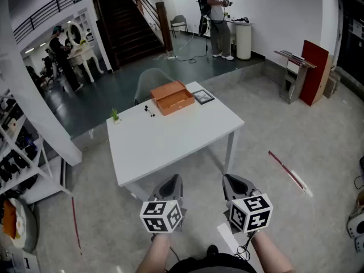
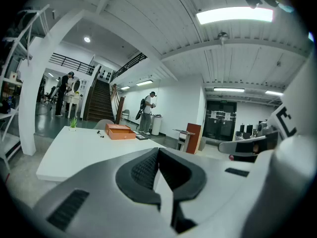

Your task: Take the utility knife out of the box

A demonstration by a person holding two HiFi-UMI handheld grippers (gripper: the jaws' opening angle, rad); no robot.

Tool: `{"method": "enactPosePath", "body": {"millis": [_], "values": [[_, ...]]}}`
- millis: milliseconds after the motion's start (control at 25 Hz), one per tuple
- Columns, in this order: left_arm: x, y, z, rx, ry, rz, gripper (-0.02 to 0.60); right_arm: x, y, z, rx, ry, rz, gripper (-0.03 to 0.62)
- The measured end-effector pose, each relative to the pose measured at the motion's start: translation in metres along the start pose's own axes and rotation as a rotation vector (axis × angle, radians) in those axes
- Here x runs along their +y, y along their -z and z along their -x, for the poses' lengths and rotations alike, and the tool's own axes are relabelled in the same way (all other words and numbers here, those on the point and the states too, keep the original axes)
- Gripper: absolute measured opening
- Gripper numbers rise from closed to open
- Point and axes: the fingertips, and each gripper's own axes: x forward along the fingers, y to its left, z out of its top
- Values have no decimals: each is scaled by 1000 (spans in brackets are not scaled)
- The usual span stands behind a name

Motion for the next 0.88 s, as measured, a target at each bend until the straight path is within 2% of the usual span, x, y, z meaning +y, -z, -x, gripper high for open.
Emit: {"method": "enactPosePath", "body": {"millis": [240,440,800,880], "values": [[-12,20,7,76,17,-27,14,-4,17,21,41,10,-14,0],[-3,19,3,69,-22,-36,15,-12,20,15,33,-1,-32,0],[-7,17,-12,64,-8,-35,20,-23,26,8,46,-14,-39,0],[-5,17,-16,63,-14,-21,46,-26,25,4,48,-18,-42,0]]}}
